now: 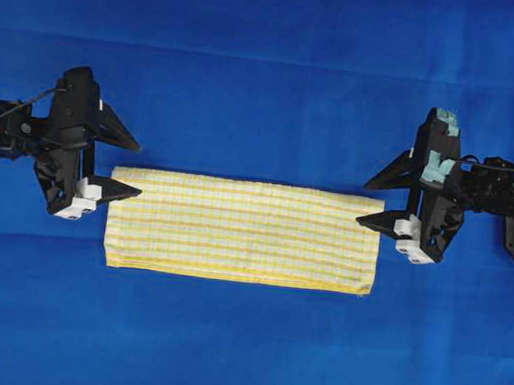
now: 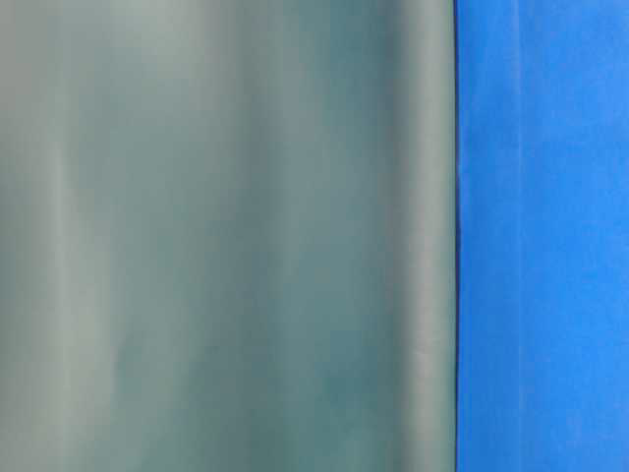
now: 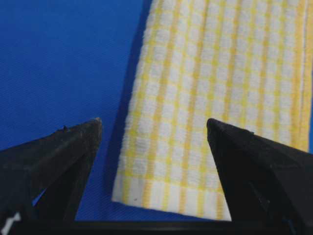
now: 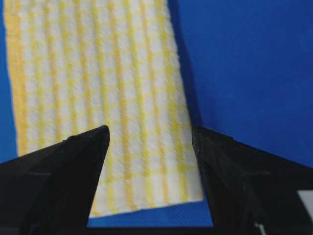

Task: Fold the yellow towel.
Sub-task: 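Grasp the folded towel's left and right ends with both grippers and lift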

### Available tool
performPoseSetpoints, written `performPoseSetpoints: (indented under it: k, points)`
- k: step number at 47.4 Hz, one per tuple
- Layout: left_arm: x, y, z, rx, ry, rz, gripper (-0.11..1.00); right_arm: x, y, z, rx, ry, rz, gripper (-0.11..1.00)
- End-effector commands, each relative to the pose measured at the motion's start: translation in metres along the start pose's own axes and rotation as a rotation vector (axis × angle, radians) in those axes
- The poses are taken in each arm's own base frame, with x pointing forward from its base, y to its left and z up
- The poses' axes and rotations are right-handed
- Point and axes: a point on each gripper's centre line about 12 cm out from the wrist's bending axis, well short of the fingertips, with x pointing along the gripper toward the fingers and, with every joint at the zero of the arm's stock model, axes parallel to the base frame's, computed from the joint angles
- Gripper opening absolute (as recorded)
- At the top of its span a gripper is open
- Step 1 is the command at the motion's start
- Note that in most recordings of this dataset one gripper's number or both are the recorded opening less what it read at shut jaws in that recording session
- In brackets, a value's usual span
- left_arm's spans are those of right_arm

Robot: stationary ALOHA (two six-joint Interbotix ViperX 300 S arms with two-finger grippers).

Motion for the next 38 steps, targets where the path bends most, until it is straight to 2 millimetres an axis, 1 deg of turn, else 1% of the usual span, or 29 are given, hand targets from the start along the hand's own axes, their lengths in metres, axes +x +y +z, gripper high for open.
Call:
performPoseSetpoints:
  k: [1, 5, 16, 20, 22, 25, 28, 31, 35, 38]
  points:
    - [0.004, 0.004, 0.002, -0.007, -0.003, 0.013, 0.83, 0.003, -0.007, -0.001, 0.006, -0.009, -0.028, 0.69]
    - [0.012, 0.008, -0.005, -0.012, 0.033, 0.028, 0.83, 0.011, -0.014, -0.007, 0.007, 0.013, -0.063, 0.69]
    - [0.028, 0.011, -0.023, -0.015, 0.112, 0.043, 0.79, 0.024, -0.017, -0.015, -0.002, 0.063, -0.092, 0.69]
    - [0.030, 0.010, -0.028, -0.015, 0.130, 0.043, 0.74, 0.025, -0.016, -0.018, -0.009, 0.075, -0.089, 0.69]
    - [0.030, 0.009, -0.028, -0.011, 0.133, 0.040, 0.68, 0.025, -0.015, -0.019, -0.014, 0.081, -0.086, 0.68]
    - [0.030, 0.007, -0.029, -0.005, 0.135, 0.034, 0.57, 0.025, -0.011, -0.022, -0.027, 0.087, -0.076, 0.65]
    - [0.030, 0.004, -0.030, 0.002, 0.141, 0.029, 0.40, 0.025, -0.007, -0.024, -0.045, 0.094, -0.063, 0.59]
    - [0.030, 0.001, -0.030, 0.010, 0.146, 0.020, 0.26, 0.025, -0.002, -0.027, -0.065, 0.102, -0.050, 0.50]
    - [0.030, -0.004, -0.033, 0.022, 0.166, 0.010, 0.09, 0.024, 0.000, -0.030, -0.075, 0.111, -0.042, 0.28]
    - [0.030, -0.005, -0.035, 0.021, 0.181, 0.010, 0.03, 0.024, 0.000, -0.030, -0.075, 0.115, -0.040, 0.12]
